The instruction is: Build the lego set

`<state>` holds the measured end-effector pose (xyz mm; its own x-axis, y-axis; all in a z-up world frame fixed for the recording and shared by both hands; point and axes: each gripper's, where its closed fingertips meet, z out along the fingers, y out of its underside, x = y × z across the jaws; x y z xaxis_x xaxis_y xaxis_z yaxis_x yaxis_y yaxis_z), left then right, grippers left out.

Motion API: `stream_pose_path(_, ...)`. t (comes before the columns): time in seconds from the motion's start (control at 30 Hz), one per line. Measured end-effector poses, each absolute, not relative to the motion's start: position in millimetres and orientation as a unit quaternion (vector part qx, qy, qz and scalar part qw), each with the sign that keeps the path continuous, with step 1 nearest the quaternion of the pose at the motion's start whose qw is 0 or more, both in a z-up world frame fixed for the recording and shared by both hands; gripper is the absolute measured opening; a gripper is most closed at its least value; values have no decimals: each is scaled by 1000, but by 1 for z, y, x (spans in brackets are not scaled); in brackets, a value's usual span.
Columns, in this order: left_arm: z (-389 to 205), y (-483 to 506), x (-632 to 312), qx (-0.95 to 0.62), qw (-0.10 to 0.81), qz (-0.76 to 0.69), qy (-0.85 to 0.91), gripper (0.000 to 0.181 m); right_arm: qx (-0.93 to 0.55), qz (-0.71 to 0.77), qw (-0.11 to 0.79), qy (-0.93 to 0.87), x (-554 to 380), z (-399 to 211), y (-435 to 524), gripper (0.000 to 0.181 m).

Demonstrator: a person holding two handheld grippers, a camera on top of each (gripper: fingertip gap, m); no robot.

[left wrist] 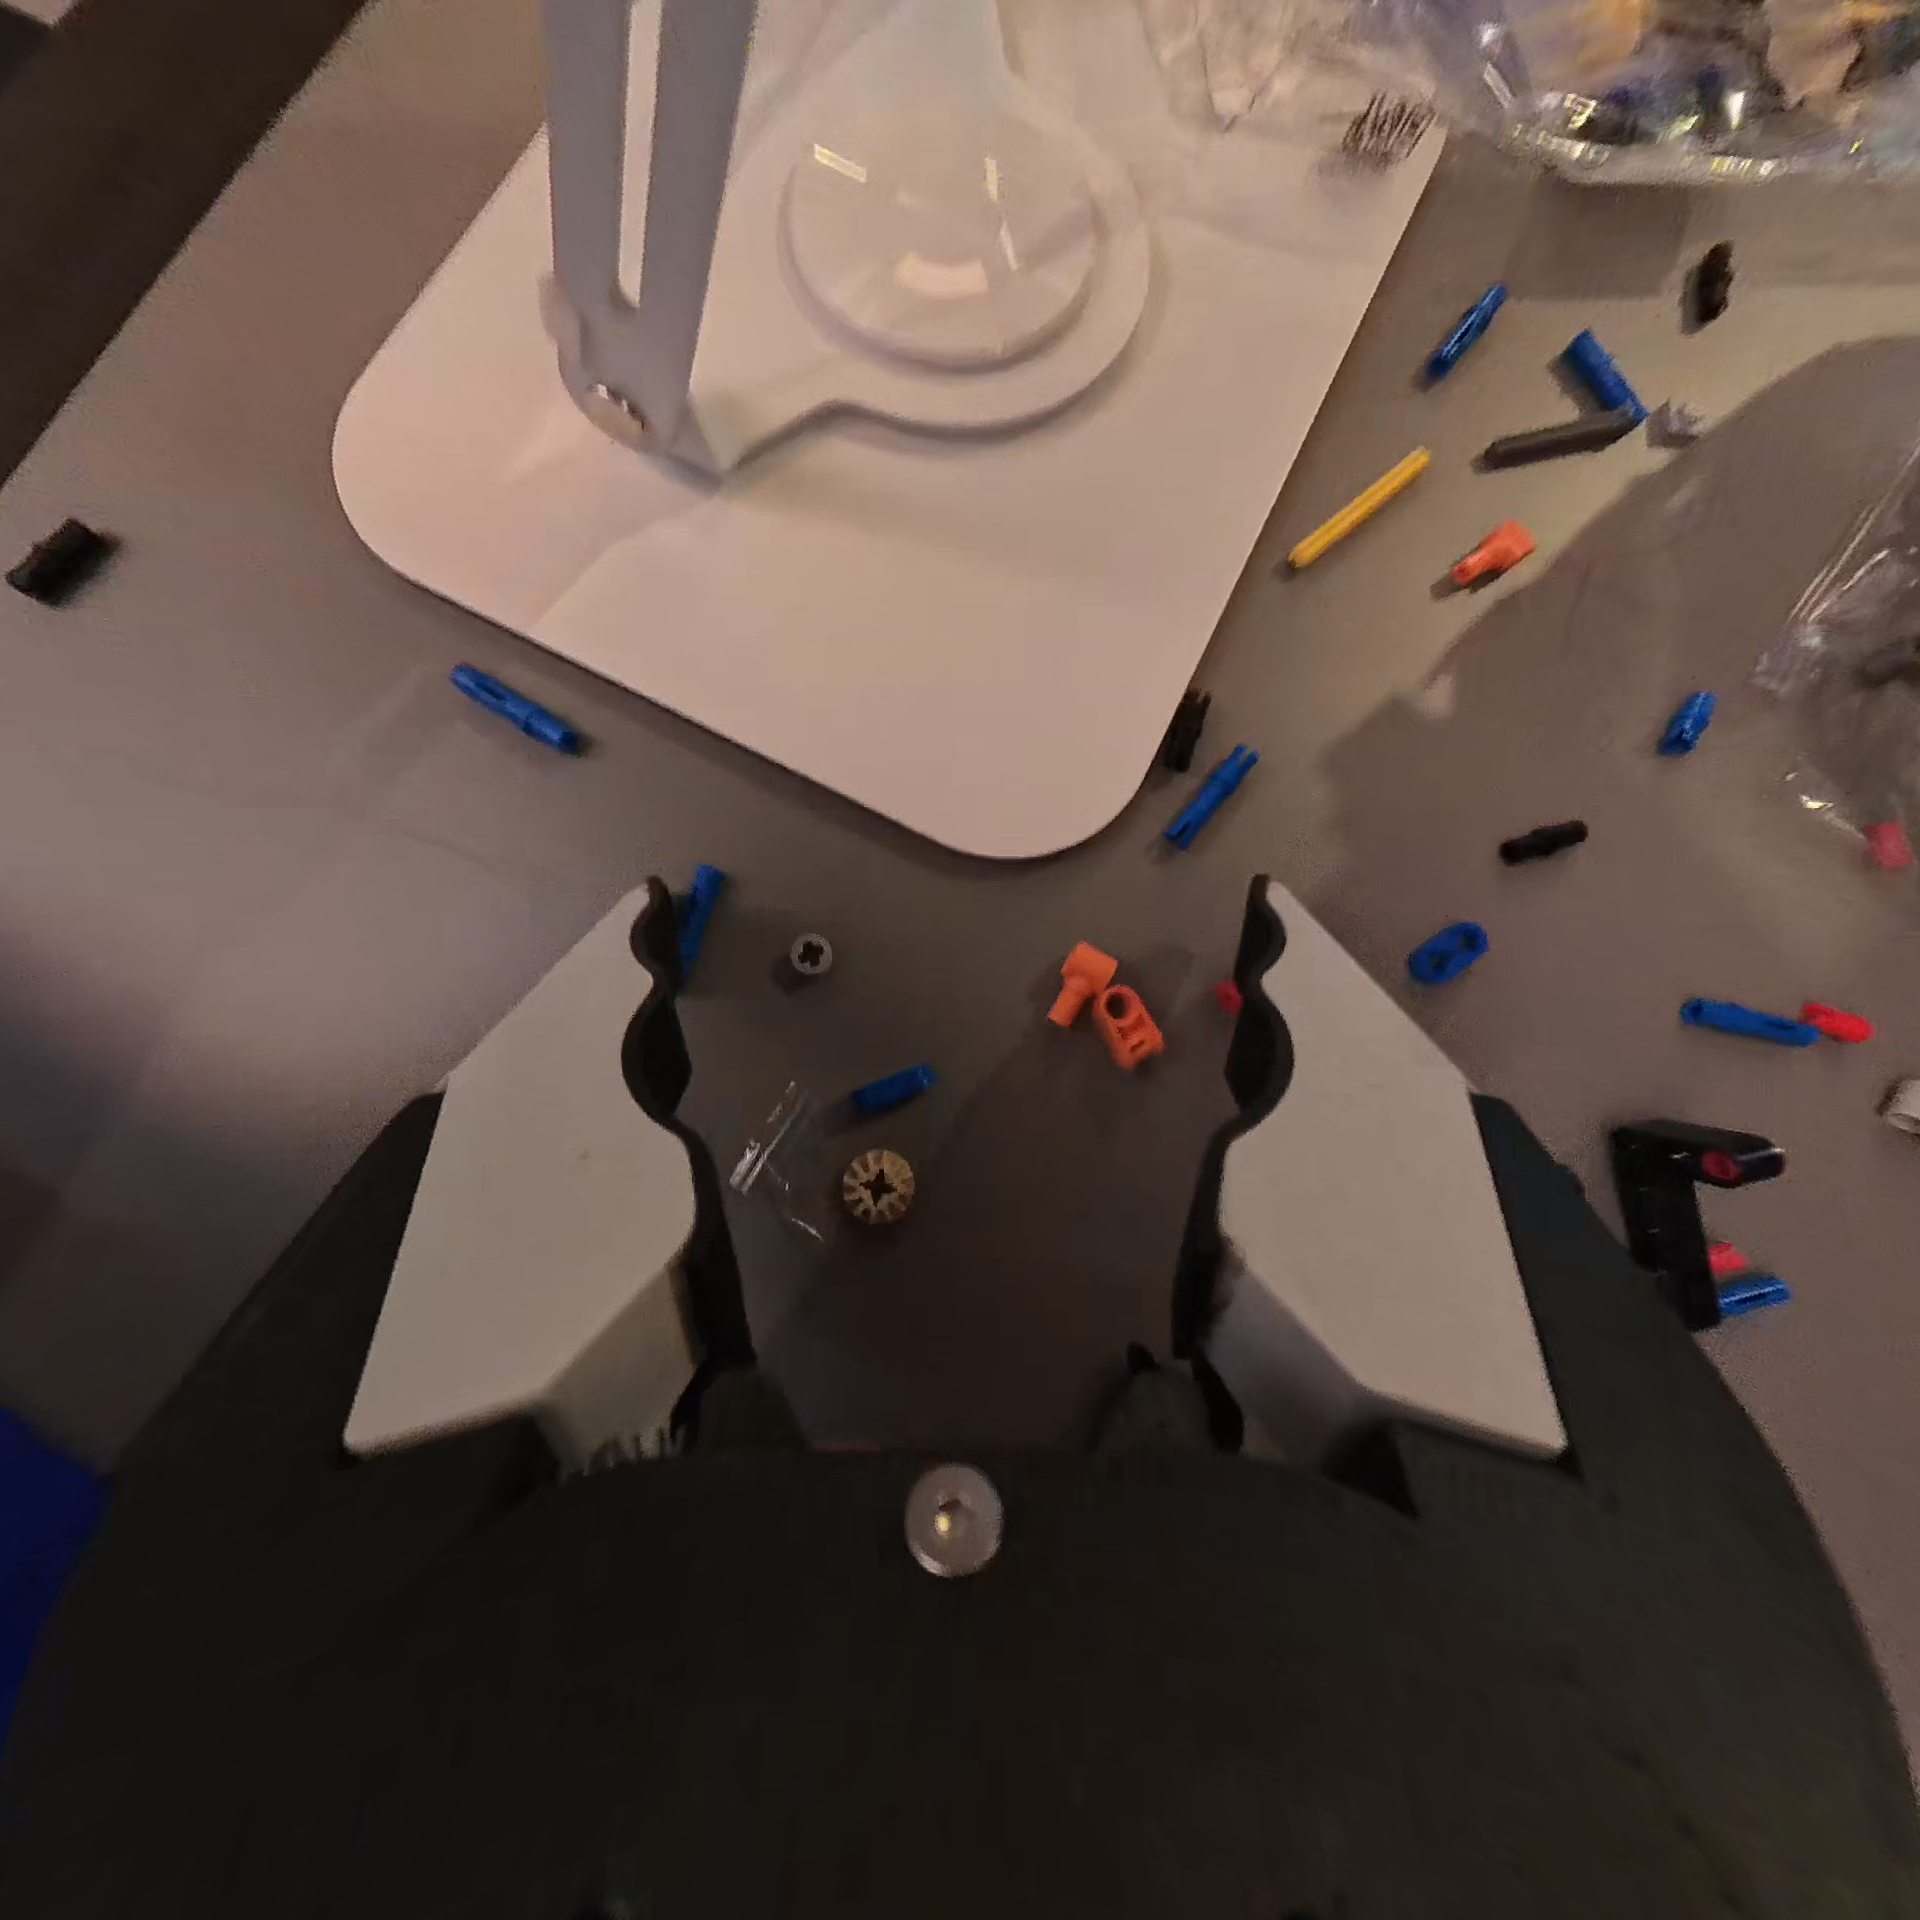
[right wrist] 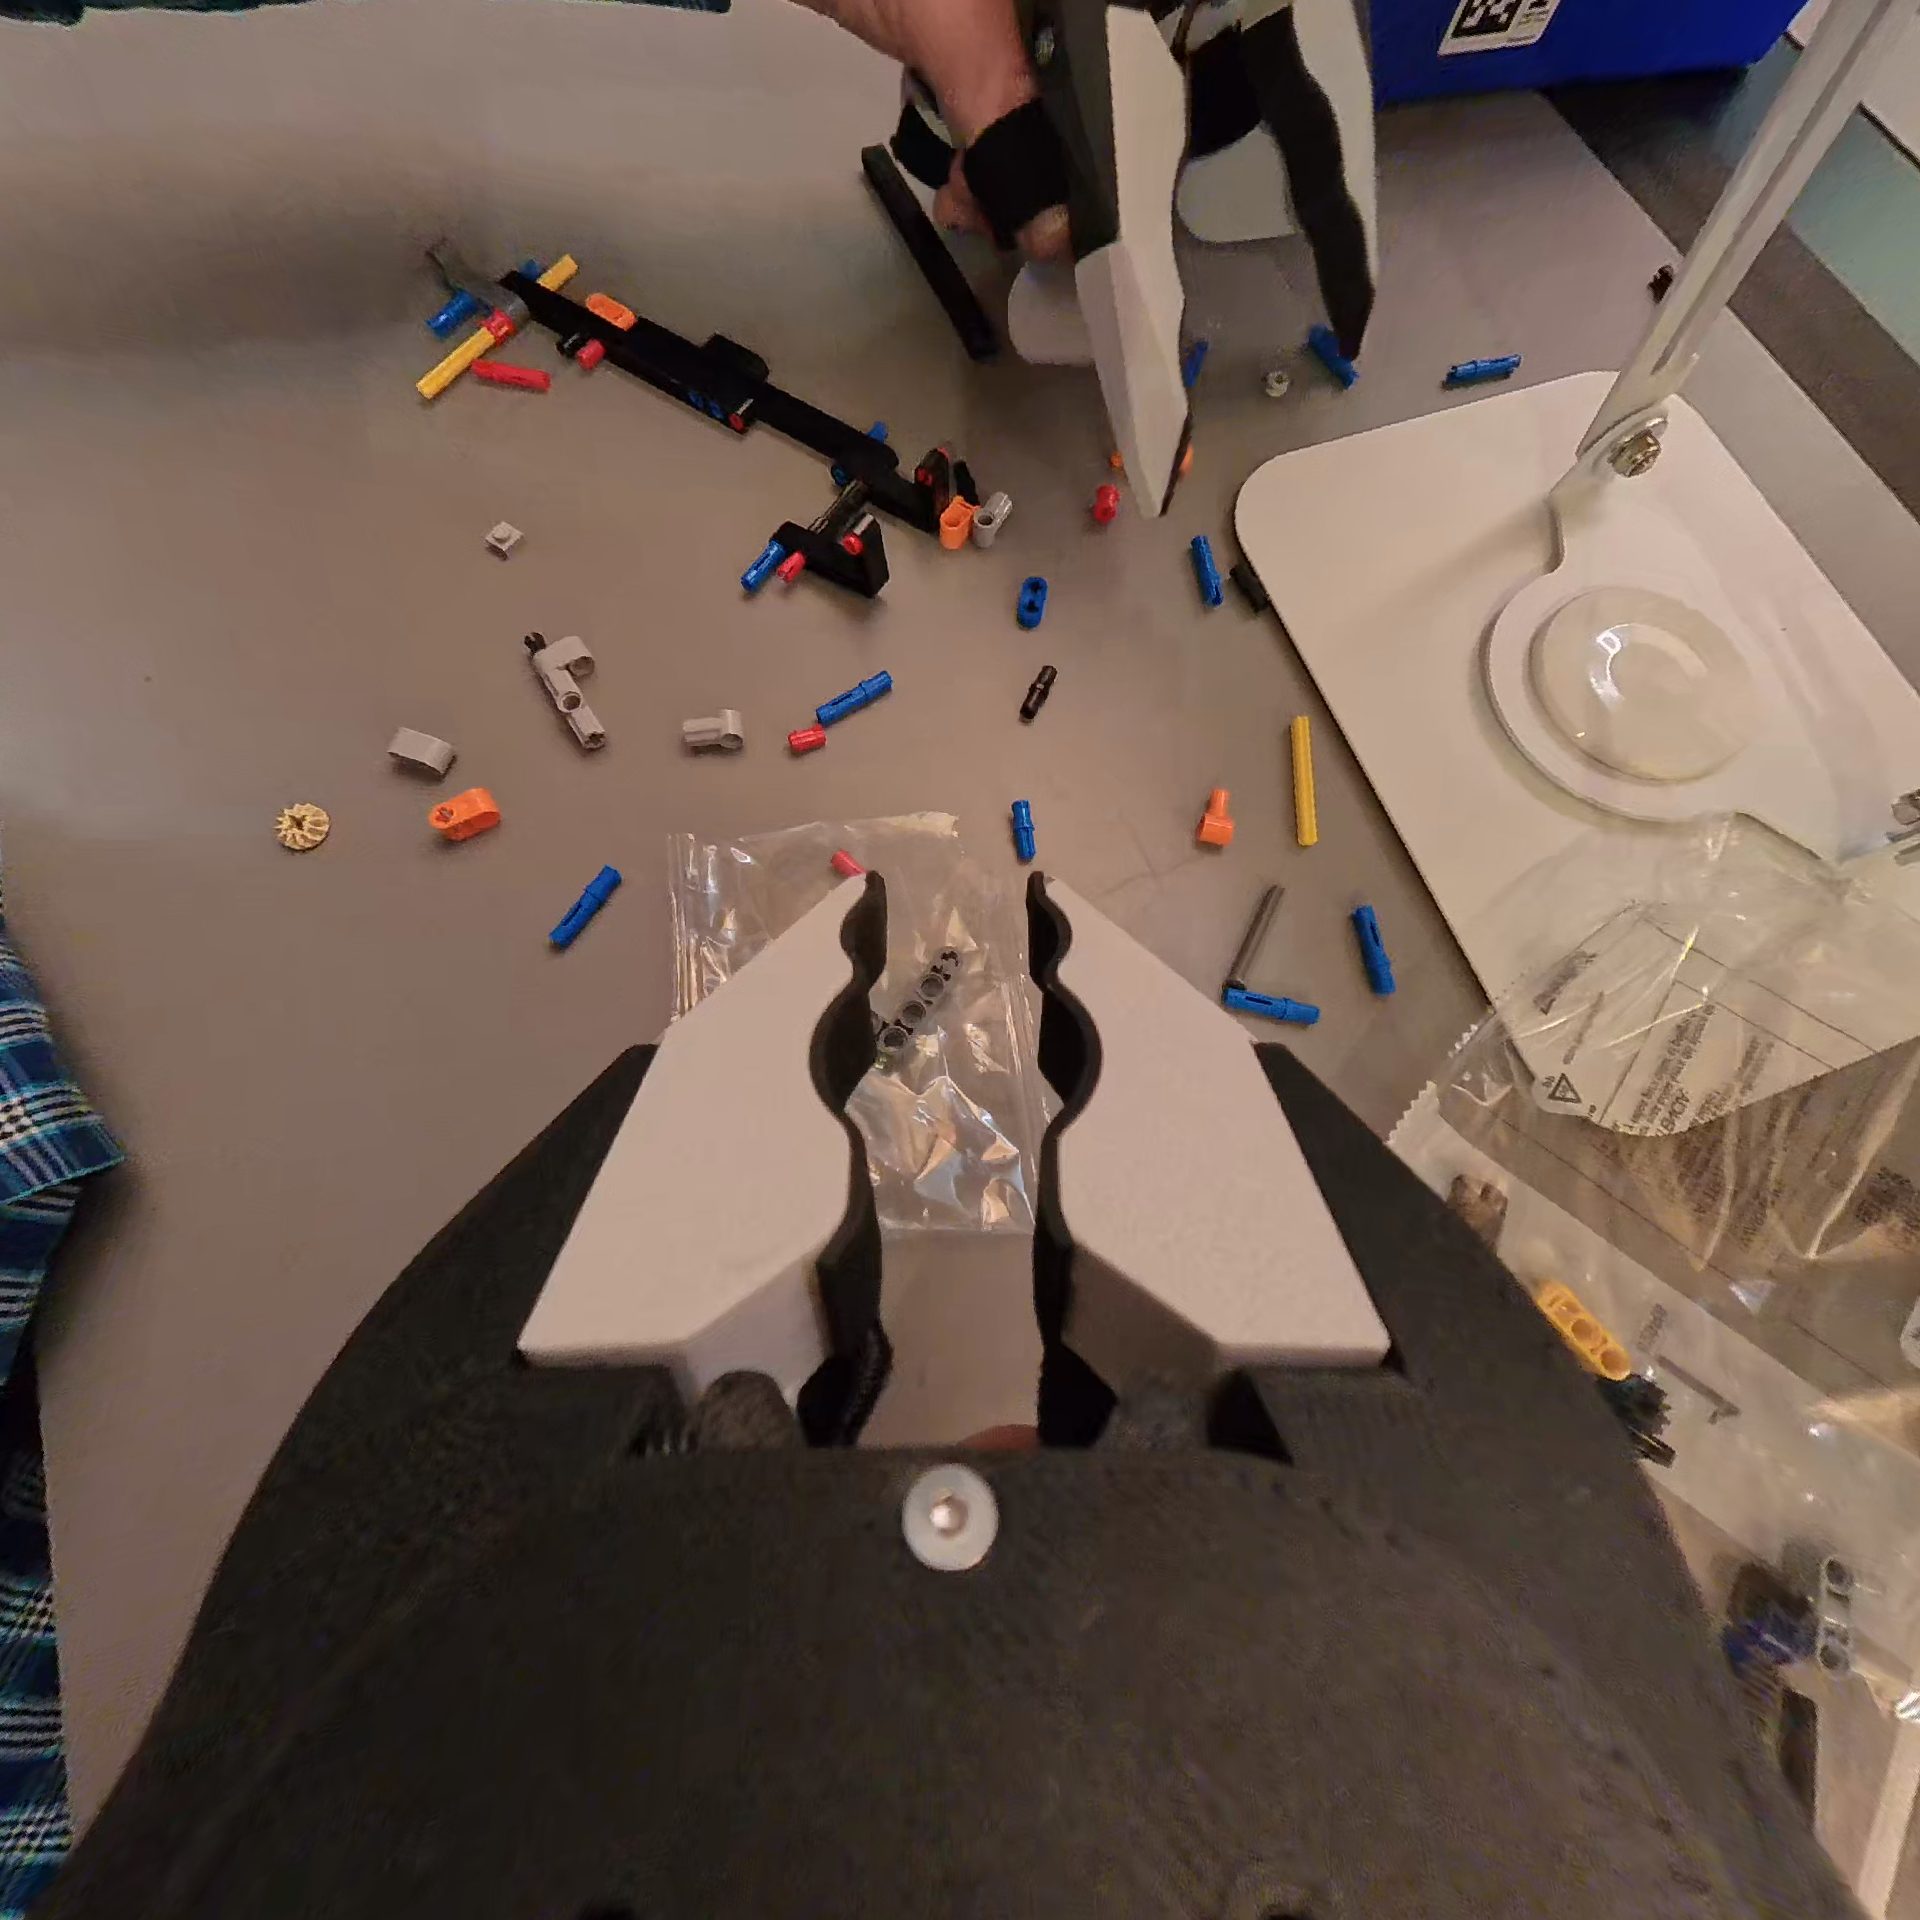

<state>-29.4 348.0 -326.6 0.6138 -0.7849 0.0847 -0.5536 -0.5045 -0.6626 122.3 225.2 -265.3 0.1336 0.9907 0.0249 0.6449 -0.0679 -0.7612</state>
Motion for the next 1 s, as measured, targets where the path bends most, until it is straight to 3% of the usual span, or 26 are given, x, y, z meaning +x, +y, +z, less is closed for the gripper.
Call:
stream_pose_path(0.03, -326, 348, -29, -845, 309, -198, 390, 103, -680, 268, 322, -601, 122, -266, 225, 25)
stream_pose_path(0.23, -326, 335, -27, -843, 293, -195, 407, 95, -679, 267, 322, -603, 123, -265, 224, 25)
stream_pose_path(0.5, -321, 281, -11, -833, 250, -232, 436, 63, -683, 268, 321, -599, 129, -265, 224, 25)
stream_pose_path(0.6, -311, 301, -23, -838, 298, -210, 406, 58, -681, 269, 322, -600, 128, -264, 223, 25)
stream_pose_path(0.67, -305, 319, -33, -844, 327, -201, 376, 74, -680, 269, 323, -600, 127, -263, 222, 25)
stream_pose_path(0.73, -313, 335, -47, -856, 334, -149, 364, 116, -680, 269, 324, -600, 127, -262, 222, 25)
stream_pose_path(0.77, -319, 339, -49, -859, 330, -137, 367, 128, -680, 270, 324, -600, 127, -261, 222, 25)
stream_pose_path(1.0, -329, 348, -43, -861, 302, -138, 386, 132, -682, 270, 320, -600, 128, -264, 221, 26)
